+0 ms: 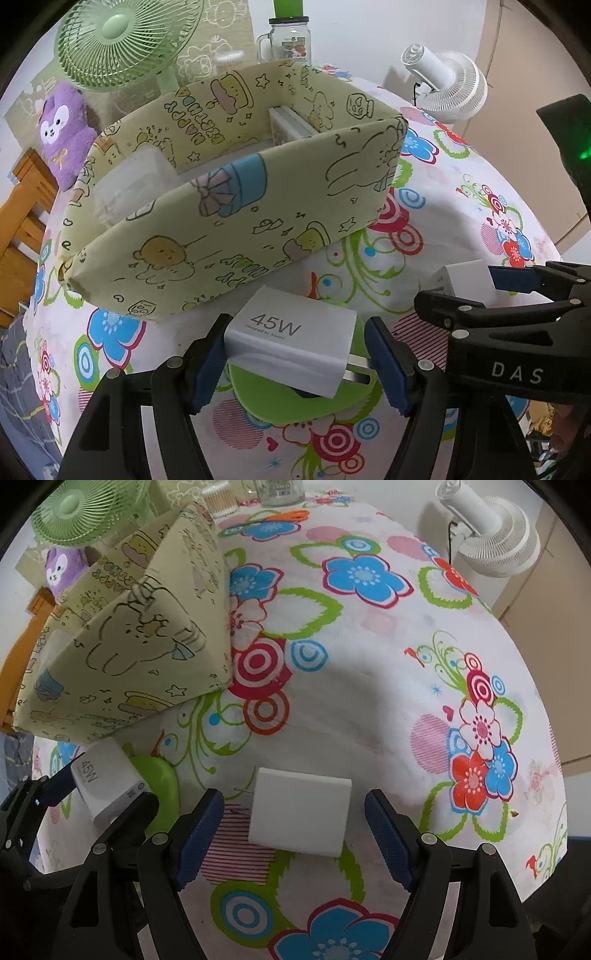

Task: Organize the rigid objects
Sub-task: 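Grasp the white charger with the left gripper while the right grasps the white square block, then lift and carry the charger with the left gripper while the right carries the block over the box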

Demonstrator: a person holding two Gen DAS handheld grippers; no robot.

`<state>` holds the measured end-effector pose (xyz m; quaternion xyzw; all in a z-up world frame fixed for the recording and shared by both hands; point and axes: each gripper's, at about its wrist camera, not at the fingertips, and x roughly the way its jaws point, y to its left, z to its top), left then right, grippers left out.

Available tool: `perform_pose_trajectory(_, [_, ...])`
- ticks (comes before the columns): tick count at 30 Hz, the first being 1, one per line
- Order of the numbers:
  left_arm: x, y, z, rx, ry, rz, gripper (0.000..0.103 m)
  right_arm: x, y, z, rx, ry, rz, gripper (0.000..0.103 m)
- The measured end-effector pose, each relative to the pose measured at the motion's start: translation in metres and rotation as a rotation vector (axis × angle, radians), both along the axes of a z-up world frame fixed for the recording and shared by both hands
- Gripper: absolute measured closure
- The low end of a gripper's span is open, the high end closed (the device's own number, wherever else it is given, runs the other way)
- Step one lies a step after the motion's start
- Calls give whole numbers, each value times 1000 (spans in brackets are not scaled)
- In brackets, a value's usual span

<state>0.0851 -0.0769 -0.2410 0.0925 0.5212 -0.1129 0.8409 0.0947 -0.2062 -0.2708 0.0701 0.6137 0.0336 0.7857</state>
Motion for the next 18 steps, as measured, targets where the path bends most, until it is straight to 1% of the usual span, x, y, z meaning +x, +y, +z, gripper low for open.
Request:
perform_pose_trajectory(2, [0, 0, -1, 1, 0, 5, 29, -1, 2, 0, -22, -2, -5, 27])
perform_pose_trajectory(3, [0, 1, -1, -1, 2, 6, 29, -2, 3, 1, -42, -11, -11, 34])
perform_pose_trajectory(4, [0, 2, -1, -2, 2, 7, 29, -2, 5, 1, -52, -15, -14, 36])
perform_pose_trajectory(11, [1, 2, 4, -14, -1, 13, 29, -5, 4, 5, -32, -14, -54, 37])
perform_pose_trajectory(18, [-2, 5, 17, -45, -15, 28, 29, -8, 4, 24, -34, -54, -38, 37])
